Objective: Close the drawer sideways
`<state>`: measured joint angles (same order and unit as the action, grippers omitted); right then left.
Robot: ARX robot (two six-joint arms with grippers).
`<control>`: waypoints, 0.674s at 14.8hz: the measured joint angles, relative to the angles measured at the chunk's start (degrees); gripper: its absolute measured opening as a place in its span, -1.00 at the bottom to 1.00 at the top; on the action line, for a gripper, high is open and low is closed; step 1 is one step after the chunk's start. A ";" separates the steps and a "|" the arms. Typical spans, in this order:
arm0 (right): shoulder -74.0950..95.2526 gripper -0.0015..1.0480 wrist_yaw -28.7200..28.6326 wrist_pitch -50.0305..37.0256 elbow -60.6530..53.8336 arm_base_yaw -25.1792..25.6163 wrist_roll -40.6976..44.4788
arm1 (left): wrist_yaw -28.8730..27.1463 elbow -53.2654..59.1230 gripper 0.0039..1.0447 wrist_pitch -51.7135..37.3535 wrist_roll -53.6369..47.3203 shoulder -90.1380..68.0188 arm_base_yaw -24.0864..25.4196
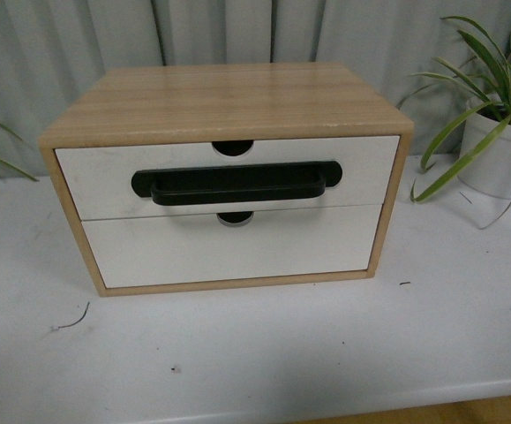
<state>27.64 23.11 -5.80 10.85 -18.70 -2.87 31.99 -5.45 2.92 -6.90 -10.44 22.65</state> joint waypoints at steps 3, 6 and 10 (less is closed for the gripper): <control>0.02 0.87 -0.04 -0.37 -0.02 0.02 -0.13 | 0.00 0.00 0.88 -0.09 0.74 -0.02 -0.15; -1.20 0.67 -5.18 -9.62 -3.23 2.14 1.11 | -7.41 1.95 0.69 -4.72 3.10 2.95 -2.99; -9.64 -0.52 -14.86 -8.66 -7.85 10.64 2.49 | -25.90 4.79 -0.49 -2.78 6.49 9.90 -15.78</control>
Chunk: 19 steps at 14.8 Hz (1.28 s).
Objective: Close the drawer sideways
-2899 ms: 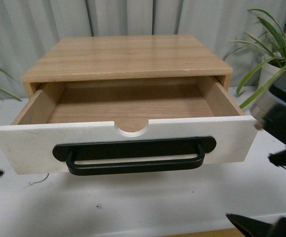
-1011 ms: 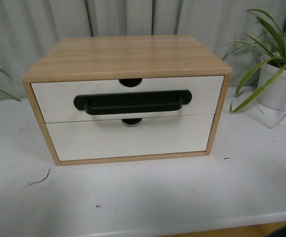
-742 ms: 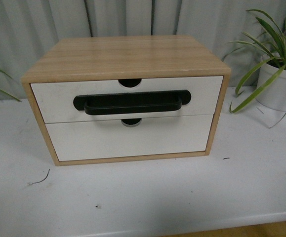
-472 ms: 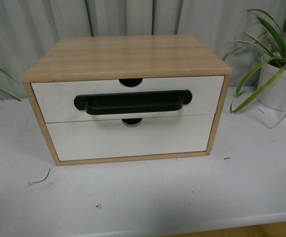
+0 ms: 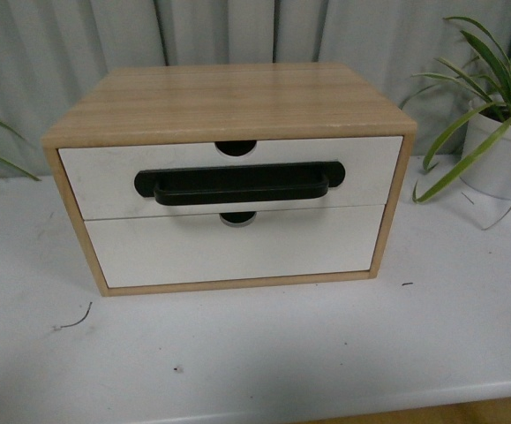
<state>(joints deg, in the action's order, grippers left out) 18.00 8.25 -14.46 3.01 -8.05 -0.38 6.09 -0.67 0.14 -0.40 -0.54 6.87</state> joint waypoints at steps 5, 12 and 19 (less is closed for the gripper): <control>-4.04 -0.96 -7.17 2.67 -0.83 8.68 0.20 | -6.19 0.00 -0.97 0.09 0.28 -0.02 -7.04; -17.81 -0.96 -8.26 13.57 -2.10 8.07 0.33 | -6.12 0.00 -0.97 0.11 0.24 -0.02 -6.84; -17.77 -0.51 -8.24 14.69 -2.29 8.07 0.39 | -6.12 0.00 -0.60 0.04 0.31 -0.02 -6.84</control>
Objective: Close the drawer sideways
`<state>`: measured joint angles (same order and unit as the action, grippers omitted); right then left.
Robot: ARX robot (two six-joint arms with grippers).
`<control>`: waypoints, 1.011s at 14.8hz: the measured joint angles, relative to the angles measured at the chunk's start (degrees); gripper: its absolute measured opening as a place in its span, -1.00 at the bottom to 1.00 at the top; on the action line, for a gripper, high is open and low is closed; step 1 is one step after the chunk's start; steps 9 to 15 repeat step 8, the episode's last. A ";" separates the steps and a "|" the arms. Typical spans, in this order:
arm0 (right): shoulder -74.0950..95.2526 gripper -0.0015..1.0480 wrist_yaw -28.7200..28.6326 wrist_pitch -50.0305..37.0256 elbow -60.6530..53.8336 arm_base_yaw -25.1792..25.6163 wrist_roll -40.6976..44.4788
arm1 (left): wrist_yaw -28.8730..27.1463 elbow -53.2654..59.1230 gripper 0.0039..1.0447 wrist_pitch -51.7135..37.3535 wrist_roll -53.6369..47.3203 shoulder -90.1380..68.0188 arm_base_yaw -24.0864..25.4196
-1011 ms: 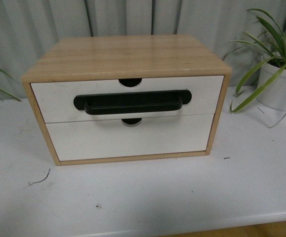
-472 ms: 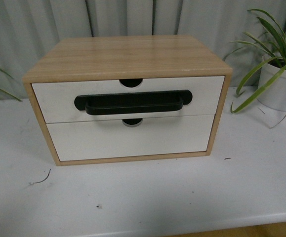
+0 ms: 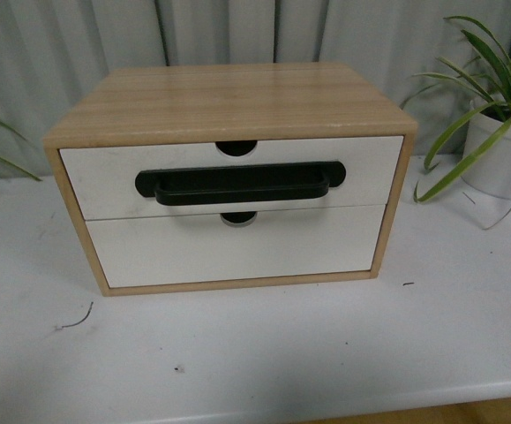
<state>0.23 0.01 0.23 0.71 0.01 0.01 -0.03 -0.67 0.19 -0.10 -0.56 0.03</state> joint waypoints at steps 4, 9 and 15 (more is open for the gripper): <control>0.00 0.41 0.00 0.00 0.00 0.00 0.00 | 0.00 0.00 0.34 0.00 0.00 0.00 0.00; 0.00 0.87 0.00 0.00 0.00 0.00 0.00 | 0.00 0.00 0.87 0.00 -0.04 0.00 0.00; 0.00 0.87 0.00 0.00 0.00 0.00 0.00 | 0.00 0.00 0.87 0.00 -0.04 0.00 0.00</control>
